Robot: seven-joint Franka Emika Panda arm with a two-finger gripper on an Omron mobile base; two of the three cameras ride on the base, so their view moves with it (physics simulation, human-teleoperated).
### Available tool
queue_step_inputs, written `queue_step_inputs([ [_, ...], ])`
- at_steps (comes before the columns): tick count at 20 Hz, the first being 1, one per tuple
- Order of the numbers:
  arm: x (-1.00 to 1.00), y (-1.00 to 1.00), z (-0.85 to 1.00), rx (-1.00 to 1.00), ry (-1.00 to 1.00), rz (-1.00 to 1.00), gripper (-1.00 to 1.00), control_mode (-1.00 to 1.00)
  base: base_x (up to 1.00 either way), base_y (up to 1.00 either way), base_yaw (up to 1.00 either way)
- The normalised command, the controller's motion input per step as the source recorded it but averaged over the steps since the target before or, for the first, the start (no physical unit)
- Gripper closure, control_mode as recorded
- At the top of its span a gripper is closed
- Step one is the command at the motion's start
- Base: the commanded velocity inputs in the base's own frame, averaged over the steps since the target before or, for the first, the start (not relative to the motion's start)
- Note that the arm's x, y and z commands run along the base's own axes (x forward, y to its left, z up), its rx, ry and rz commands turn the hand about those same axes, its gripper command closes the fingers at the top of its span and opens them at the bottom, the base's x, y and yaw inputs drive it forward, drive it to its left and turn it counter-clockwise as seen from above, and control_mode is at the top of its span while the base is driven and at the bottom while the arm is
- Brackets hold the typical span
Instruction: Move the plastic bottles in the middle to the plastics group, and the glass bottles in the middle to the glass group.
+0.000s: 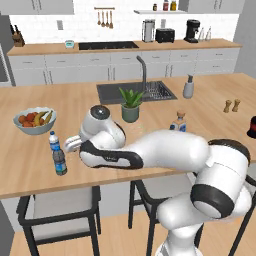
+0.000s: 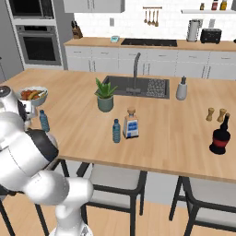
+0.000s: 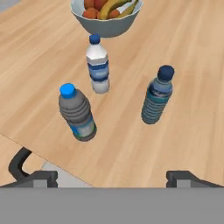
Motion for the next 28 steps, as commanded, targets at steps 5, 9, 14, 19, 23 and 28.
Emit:
queue_step_inputs([
  [5, 0.0, -1.0, 0.48, 0.02, 0.02, -0.15, -1.0, -1.0, 0.0, 0.0, 0.0],
  [9, 0.06, -1.0, 0.31, 0.0, 0.0, -0.21, -1.0, -1.0, 0.0, 0.0, 0.0],
  [14, 0.1, -0.98, 0.2, 0.0, 0.01, -0.23, -1.0, -1.0, 0.0, 0.0, 0.0],
  [19, 0.05, -0.81, 0.02, 0.0, 0.0, -0.23, -1.0, -1.0, 0.0, 0.0, 0.0],
  [23, 0.1, -0.75, 0.0, 0.0, 0.0, -0.24, -1.0, -1.0, 0.0, 0.0, 0.0],
  [28, 0.05, -0.86, 0.0, 0.01, 0.0, -0.22, -1.0, -1.0, 0.0, 0.0, 0.0],
])
